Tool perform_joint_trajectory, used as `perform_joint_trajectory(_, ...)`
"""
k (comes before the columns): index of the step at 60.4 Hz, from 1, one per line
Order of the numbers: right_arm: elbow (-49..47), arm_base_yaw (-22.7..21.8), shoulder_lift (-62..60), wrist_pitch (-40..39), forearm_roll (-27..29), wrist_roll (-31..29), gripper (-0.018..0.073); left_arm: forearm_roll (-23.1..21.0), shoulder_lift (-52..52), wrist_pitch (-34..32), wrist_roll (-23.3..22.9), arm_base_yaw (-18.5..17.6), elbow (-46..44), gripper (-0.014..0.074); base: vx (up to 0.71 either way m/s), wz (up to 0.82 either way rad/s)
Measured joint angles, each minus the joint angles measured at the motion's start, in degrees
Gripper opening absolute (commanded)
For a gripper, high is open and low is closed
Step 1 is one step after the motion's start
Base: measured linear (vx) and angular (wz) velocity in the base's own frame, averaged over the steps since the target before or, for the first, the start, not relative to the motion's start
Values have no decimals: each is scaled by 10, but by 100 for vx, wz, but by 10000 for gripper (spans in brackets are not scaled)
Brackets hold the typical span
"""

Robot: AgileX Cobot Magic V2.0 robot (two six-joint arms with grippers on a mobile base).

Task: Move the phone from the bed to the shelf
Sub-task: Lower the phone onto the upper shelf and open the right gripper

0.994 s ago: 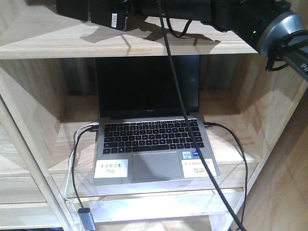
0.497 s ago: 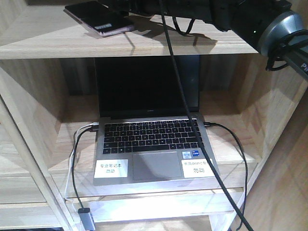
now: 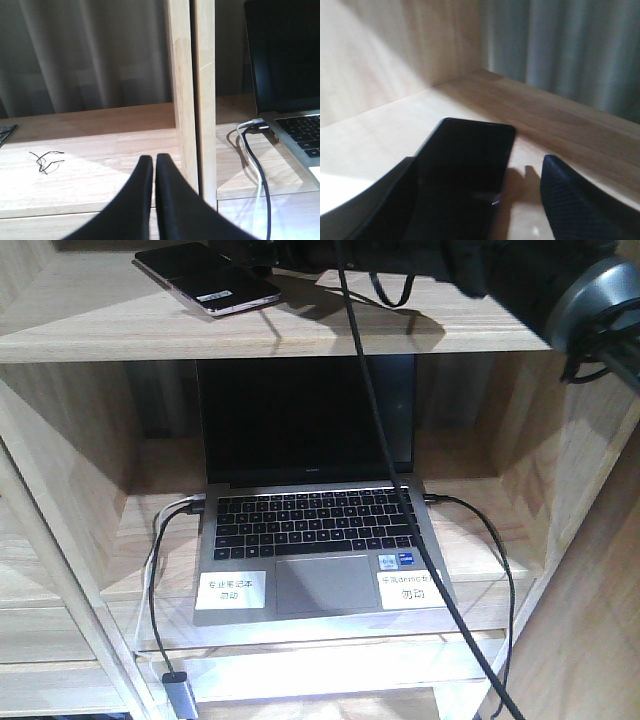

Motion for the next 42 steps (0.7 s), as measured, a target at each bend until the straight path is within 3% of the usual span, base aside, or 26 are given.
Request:
perform_joint_trajectory(10,0,0,-26,36,-35,34,288,0,0,0,0,0,0,1,0,0)
perform_joint_trajectory(21,0,0,-54,76,-64,60,-17,0,0,0,0,0,0,1,0,0)
perform_joint_trajectory(33,11,0,-86,87,-68,81,-8,0,0,0,0,0,0,1,0,0)
perform_joint_trajectory(42,88,0,-134,53,-68,86,-6,0,0,0,0,0,0,1,0,0)
